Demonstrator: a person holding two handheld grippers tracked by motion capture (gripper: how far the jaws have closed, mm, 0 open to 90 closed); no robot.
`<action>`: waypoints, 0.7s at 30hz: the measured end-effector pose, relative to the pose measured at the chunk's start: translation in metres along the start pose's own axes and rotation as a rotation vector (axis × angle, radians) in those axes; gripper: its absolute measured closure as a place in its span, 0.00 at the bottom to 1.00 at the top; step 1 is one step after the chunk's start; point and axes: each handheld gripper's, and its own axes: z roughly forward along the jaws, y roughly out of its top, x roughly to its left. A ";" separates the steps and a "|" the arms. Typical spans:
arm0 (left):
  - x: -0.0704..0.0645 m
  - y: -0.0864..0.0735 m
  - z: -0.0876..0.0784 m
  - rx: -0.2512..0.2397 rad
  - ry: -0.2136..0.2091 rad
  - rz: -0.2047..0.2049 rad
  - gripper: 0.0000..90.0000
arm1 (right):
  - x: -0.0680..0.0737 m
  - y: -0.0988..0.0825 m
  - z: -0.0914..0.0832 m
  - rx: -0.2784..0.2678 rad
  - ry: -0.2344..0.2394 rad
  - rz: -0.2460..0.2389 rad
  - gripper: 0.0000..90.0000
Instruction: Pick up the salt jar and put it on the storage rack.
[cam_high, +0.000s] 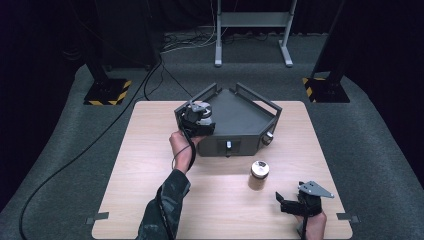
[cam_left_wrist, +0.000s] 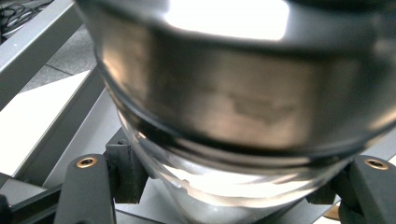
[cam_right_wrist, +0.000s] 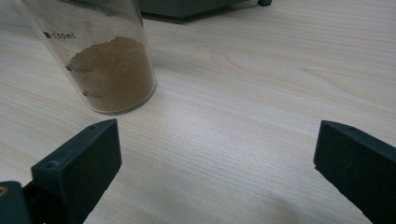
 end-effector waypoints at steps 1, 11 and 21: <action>-0.002 0.000 0.000 0.001 0.006 0.007 0.35 | 0.000 0.000 0.000 0.000 -0.001 0.000 0.00; -0.001 -0.003 0.001 -0.011 0.004 0.013 0.35 | 0.000 0.000 0.000 0.003 0.000 -0.002 0.00; -0.001 -0.003 0.001 -0.013 0.004 0.011 0.35 | 0.001 0.000 0.000 0.003 -0.003 -0.002 0.00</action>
